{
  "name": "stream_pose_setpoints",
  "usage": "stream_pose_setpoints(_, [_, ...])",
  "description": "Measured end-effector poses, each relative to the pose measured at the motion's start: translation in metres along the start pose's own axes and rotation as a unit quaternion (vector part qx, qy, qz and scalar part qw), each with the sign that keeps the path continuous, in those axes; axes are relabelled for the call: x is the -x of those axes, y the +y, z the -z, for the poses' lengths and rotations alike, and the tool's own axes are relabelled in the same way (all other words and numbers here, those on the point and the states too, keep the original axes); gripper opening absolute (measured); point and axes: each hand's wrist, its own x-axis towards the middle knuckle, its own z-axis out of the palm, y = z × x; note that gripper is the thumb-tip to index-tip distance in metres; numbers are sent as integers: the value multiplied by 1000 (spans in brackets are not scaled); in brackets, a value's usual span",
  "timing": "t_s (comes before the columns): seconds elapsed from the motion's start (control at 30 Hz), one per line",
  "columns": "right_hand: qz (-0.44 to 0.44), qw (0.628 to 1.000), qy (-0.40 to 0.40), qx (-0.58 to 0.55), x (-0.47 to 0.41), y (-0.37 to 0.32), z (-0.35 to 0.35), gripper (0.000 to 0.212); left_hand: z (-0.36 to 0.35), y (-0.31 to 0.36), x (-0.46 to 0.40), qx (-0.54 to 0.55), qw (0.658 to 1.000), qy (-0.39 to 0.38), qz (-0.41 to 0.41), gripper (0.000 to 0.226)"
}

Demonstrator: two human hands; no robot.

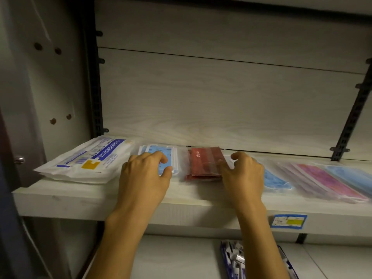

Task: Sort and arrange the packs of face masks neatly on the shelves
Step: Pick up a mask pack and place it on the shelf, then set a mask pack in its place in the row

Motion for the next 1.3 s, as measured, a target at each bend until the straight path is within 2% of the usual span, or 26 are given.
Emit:
stream_pose_setpoints(0.1, [22, 1000, 19, -11, 4, 7, 14, 38, -10, 10, 5, 27, 999, 4, -24, 18])
stream_pose_setpoints(0.27, [65, 996, 54, -6, 16, 24, 41, 31, -25, 23, 14, 40, 998, -24, -39, 18])
stream_pose_setpoints(0.6, [119, 992, 10, 35, 25, 67, 92, 30, -37, 80, 36, 30, 995, -39, -92, 19])
stream_pose_setpoints(0.77, [111, 990, -25, 88, 28, 107, 145, 35, -43, 141, 59, 53, 991, -44, -112, 19])
stream_pose_setpoints(1.0, [71, 988, 0, 134, 38, 186, 246, 34, -62, 256, 119, 85, 978, -80, -173, 22])
stream_pose_setpoints(1.1, [67, 986, 18, 150, 40, 218, 287, 32, -69, 297, 145, 100, 974, -88, -185, 24])
stream_pose_setpoints(1.3, [29, 983, -1, 180, 53, 289, 374, 31, -91, 365, 198, 154, 966, -104, -182, 18])
